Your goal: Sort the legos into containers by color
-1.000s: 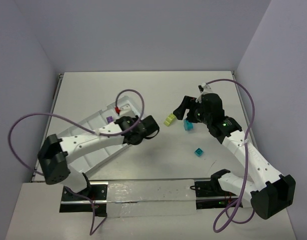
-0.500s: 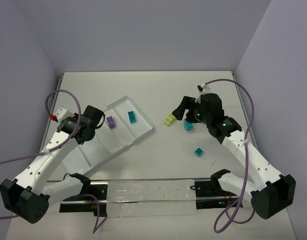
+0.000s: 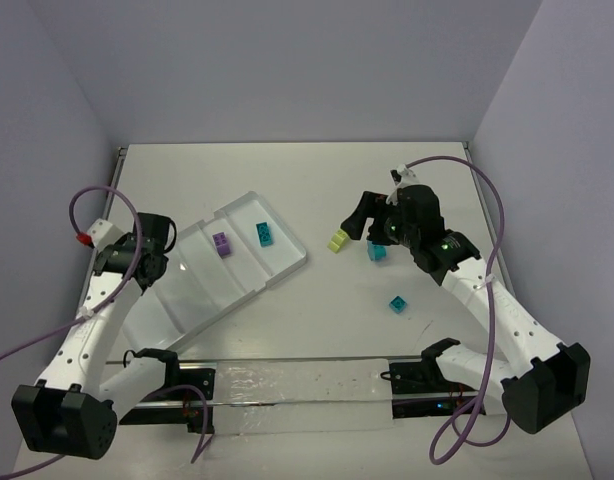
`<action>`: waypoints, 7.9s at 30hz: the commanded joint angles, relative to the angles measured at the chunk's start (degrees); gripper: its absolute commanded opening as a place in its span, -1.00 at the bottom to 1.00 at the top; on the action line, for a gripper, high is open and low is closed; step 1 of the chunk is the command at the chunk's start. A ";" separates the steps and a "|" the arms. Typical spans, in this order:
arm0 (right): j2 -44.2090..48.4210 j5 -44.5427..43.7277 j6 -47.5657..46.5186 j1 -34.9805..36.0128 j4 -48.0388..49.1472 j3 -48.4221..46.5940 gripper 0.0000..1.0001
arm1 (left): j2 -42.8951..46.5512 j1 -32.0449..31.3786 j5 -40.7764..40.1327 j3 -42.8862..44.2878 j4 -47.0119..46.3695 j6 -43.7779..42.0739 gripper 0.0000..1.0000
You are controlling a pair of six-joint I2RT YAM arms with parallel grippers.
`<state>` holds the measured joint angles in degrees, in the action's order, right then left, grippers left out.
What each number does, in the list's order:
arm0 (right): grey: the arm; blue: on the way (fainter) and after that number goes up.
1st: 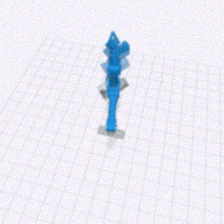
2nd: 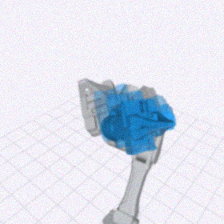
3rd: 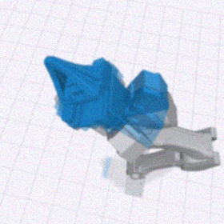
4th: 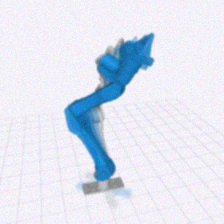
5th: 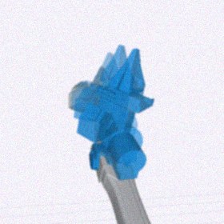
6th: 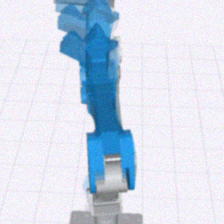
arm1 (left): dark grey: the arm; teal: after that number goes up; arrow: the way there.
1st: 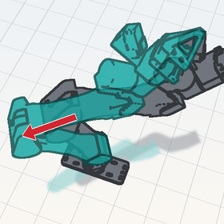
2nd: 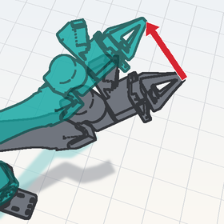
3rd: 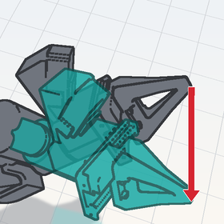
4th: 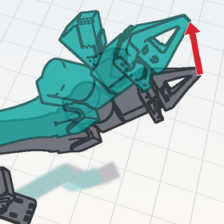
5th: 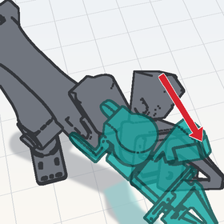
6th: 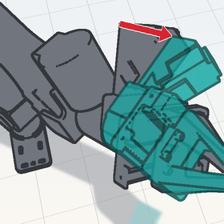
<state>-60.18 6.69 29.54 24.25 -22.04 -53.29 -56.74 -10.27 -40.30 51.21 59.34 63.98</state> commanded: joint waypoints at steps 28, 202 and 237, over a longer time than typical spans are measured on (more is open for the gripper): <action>1.55 -8.00 -3.91 -0.08 -1.40 2.28 0.71 | -11.25 -15.35 11.49 8.01 -16.19 -12.52 0.99; 2.28 42.42 24.24 -7.20 57.28 11.92 -0.05 | -35.53 -22.15 102.18 14.97 -96.88 1.18 -0.99; 6.45 34.44 12.15 -7.38 36.68 14.39 -1.00 | -25.47 -15.59 92.95 10.77 -86.08 -5.63 -0.99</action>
<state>-56.74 44.76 48.52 17.19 23.47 -38.17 -88.16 -27.93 56.98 64.00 -28.61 60.26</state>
